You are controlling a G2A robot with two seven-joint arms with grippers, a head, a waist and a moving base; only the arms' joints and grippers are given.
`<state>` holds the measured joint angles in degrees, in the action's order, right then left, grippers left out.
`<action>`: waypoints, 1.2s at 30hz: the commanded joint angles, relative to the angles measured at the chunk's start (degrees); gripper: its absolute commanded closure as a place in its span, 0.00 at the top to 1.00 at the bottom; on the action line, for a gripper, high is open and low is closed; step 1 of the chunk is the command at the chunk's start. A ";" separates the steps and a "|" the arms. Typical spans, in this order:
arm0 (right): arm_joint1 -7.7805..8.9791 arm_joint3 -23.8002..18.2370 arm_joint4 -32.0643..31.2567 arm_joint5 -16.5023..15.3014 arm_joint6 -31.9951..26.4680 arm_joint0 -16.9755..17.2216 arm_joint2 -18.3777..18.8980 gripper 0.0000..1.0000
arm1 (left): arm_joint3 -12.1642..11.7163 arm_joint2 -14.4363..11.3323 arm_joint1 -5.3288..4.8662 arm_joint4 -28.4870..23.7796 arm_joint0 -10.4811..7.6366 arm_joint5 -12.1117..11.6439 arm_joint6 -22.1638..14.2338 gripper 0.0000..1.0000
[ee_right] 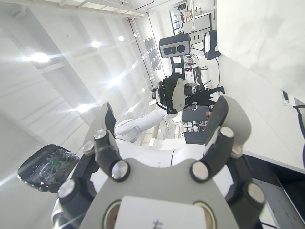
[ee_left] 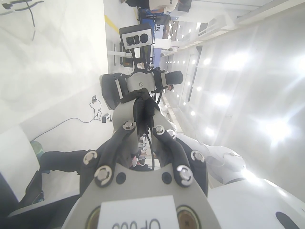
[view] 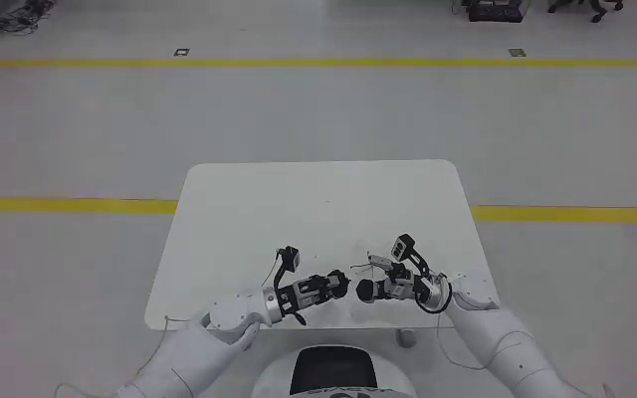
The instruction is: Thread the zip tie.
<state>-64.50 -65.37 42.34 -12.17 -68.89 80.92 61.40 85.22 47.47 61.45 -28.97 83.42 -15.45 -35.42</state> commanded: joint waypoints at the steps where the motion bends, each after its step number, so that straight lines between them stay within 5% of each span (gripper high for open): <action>1: 0.00 0.00 -0.01 0.00 -0.03 -0.01 -0.01 1.00 | 0.01 -0.01 0.00 0.01 0.00 0.01 -0.02 0.00; 5: 0.00 0.00 -0.01 0.00 -0.03 -0.01 -0.01 1.00 | -0.67 -0.31 0.04 3.59 -0.10 -0.55 2.69 0.00; 8: 0.00 0.00 -0.01 0.00 -0.03 -0.01 -0.01 1.00 | -2.00 -0.01 -0.06 7.17 -0.23 -4.03 3.42 0.00; 18: 0.00 0.00 -0.01 0.00 -0.03 -0.01 -0.01 1.00 | 0.88 3.85 -0.15 17.70 2.56 -4.03 5.49 0.00; 27: 0.00 0.00 -0.01 0.00 -0.03 -0.01 -0.01 1.00 | 1.40 5.93 0.89 16.06 3.82 -4.03 3.90 0.00; 31: 1.04 -3.78 -13.30 -3.40 6.26 -1.87 1.81 1.00 | 1.41 6.17 0.97 15.49 3.96 -4.03 3.47 0.00; 36: 2.50 -10.93 -28.47 -2.35 10.73 -2.68 4.09 1.00 | 1.41 6.17 0.97 15.49 3.96 -4.03 3.47 0.00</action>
<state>-62.26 -74.49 18.33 -15.14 -59.03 78.23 65.19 86.63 53.64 62.41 -13.49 87.38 -19.48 -31.96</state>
